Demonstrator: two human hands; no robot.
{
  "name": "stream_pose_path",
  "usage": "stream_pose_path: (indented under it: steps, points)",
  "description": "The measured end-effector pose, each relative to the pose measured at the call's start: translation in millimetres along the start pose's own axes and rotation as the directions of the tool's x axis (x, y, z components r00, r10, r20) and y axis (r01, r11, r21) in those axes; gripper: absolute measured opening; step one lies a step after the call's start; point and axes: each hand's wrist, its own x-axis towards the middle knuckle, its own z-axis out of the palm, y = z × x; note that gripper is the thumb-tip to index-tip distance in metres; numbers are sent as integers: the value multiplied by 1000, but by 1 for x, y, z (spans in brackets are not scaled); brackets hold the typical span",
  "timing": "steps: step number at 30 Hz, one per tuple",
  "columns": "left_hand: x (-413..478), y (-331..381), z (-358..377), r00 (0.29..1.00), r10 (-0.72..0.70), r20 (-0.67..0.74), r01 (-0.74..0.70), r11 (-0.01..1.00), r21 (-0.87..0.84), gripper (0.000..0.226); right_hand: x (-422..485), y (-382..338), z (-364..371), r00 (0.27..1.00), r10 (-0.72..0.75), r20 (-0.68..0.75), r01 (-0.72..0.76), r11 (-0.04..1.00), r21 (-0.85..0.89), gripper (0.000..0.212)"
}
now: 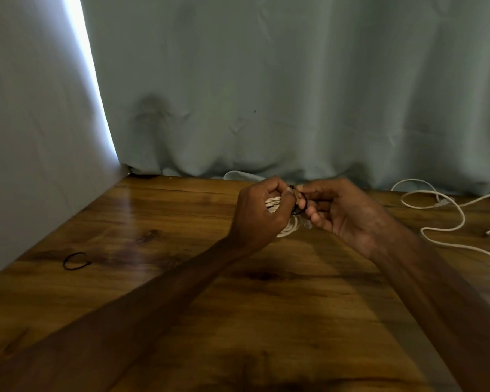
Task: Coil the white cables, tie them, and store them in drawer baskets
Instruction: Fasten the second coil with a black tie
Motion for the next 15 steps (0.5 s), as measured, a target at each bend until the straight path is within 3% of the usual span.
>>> stream_pose_path:
  steps: [12,15]
  points:
    - [-1,1,-5,994,83,73,-91,989,115,17,4,4,-6,999,-47,-17,47,998,33,24]
    - [0,2,-6,983,155,97,-170,970,176,15,3,1,-9,998,-51,22,52,998,-41,25]
